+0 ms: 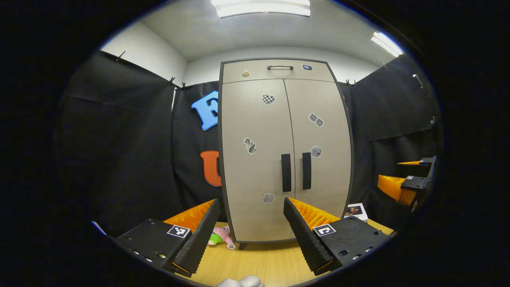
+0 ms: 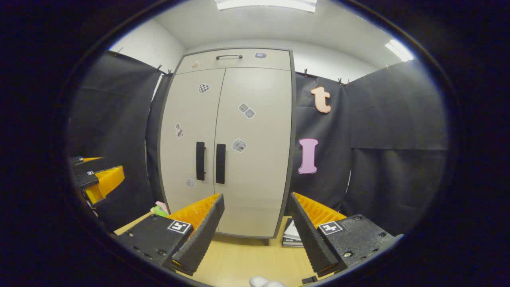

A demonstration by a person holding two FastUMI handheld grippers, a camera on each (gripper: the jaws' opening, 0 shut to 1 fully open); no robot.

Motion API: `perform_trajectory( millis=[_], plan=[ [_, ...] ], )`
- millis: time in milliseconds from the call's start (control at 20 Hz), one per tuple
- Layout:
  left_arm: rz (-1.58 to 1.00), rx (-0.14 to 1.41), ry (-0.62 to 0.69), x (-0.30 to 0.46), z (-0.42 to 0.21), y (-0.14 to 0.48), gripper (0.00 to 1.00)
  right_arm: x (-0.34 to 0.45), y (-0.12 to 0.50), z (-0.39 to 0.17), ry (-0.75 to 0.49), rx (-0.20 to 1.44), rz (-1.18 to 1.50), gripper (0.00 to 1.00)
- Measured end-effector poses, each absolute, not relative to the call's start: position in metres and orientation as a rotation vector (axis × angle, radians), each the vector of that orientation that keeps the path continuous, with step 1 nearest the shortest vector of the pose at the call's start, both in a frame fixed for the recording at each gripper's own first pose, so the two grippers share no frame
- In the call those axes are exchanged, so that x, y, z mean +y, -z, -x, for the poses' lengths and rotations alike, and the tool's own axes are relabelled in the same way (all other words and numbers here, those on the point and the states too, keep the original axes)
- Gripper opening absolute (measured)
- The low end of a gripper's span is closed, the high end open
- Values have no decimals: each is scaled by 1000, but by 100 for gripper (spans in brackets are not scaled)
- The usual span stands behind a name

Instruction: Open the right door of the double-door shoe cabinet with the right hand, and open the left door with the left hand.

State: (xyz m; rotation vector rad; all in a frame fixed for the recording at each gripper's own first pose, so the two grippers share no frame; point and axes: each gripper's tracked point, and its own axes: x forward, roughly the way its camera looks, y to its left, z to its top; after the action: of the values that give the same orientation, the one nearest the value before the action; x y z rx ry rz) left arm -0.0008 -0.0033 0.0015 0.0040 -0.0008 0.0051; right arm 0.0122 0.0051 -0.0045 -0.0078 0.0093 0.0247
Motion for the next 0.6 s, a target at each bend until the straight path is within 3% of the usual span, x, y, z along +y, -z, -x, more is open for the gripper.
perform_trajectory(
  millis=[600],
  plan=[
    [-7, 40, -38, 10, 18, 14, 96, 50, 12, -93, -66, 23, 18, 100]
  ],
)
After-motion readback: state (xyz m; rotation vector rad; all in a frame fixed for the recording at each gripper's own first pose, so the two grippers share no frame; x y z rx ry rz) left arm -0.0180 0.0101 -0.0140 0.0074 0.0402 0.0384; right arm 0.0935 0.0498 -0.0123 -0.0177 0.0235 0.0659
